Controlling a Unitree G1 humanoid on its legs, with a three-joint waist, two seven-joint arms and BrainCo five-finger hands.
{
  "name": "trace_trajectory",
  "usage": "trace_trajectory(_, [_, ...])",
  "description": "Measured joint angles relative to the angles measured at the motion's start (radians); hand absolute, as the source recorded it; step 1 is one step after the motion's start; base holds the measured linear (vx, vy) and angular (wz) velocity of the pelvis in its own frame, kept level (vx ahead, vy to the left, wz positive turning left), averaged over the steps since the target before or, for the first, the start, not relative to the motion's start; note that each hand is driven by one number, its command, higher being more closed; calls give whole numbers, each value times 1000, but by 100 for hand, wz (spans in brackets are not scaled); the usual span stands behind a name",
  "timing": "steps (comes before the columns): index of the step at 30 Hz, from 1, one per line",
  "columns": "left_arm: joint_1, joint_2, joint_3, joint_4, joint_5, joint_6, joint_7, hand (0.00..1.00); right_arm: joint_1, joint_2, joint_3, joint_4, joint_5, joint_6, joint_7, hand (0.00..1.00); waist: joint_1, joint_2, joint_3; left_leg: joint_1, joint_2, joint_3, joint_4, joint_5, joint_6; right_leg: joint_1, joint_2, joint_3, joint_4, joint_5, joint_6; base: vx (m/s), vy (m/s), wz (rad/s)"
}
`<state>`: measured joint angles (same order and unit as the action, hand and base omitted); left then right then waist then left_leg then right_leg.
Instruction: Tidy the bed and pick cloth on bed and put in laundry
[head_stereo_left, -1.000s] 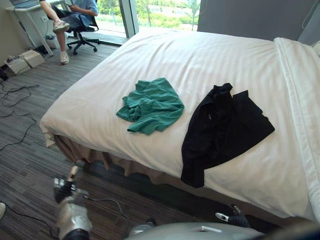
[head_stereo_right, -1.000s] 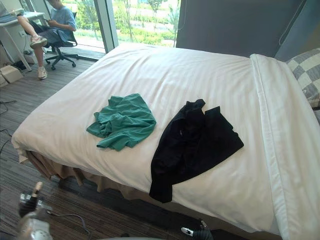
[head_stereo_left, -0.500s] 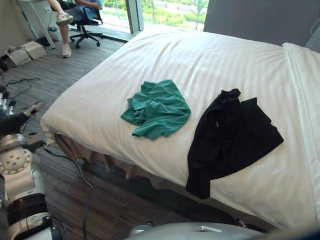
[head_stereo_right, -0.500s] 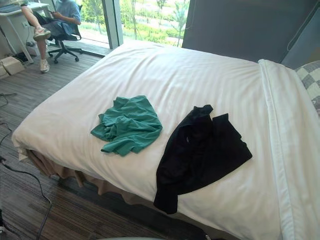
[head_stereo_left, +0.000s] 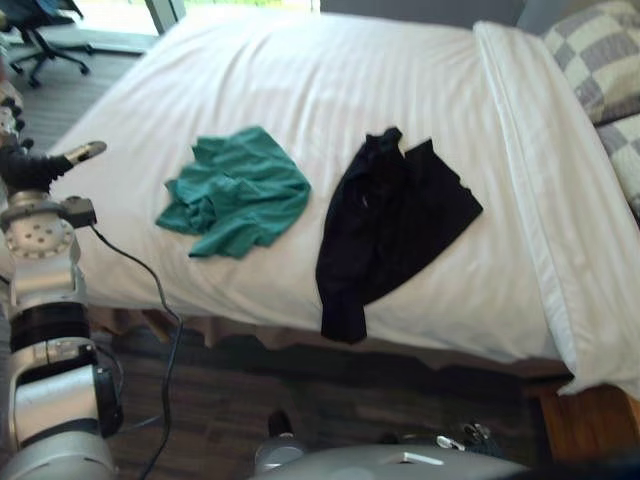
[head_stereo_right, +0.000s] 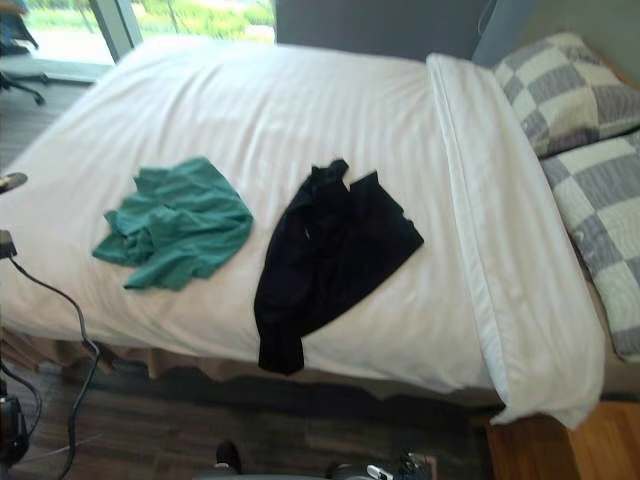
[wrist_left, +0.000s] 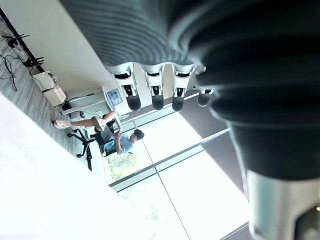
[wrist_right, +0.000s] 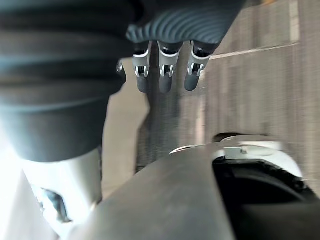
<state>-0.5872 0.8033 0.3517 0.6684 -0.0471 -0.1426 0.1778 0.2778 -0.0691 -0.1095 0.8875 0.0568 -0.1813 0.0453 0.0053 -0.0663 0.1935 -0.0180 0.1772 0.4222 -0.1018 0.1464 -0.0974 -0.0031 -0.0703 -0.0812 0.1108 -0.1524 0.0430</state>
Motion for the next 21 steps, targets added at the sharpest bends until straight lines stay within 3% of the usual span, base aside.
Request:
trace_trajectory(1, [-23, 0, -11, 18, 3, 12, 3, 0, -14, -2, 0, -6, 11, -2, 0, 0, -3, 8, 32, -23, 10, 1, -3, 11, -1, -32, 9, 4, 7, 0, -5, -268, -51, -7])
trace_trajectory(9, [-206, 1, -117, 30, 142, 121, 41, 0, -53, -10, 0, -50, 58, -10, 4, 0, -16, -3, 148, -149, 23, 14, 2, 76, 26, -182, 30, 37, 46, 56, -2, -94, -21, -4])
trace_trajectory(15, [-300, -15, -157, 20, 196, 191, 112, 0, -58, -9, 0, -117, 60, -17, 12, 0, -30, -6, 209, -193, 19, 41, 3, 84, 29, -250, 23, 60, 73, 58, 0, 28, 1, -8])
trace_trajectory(21, [-414, -32, -196, 8, 231, 259, 137, 0, -72, -10, 0, -163, 100, -46, 16, 0, -44, -8, 234, -251, 18, 66, 3, 83, 32, -338, 16, 72, 114, 53, 1, 8, -2, -6])
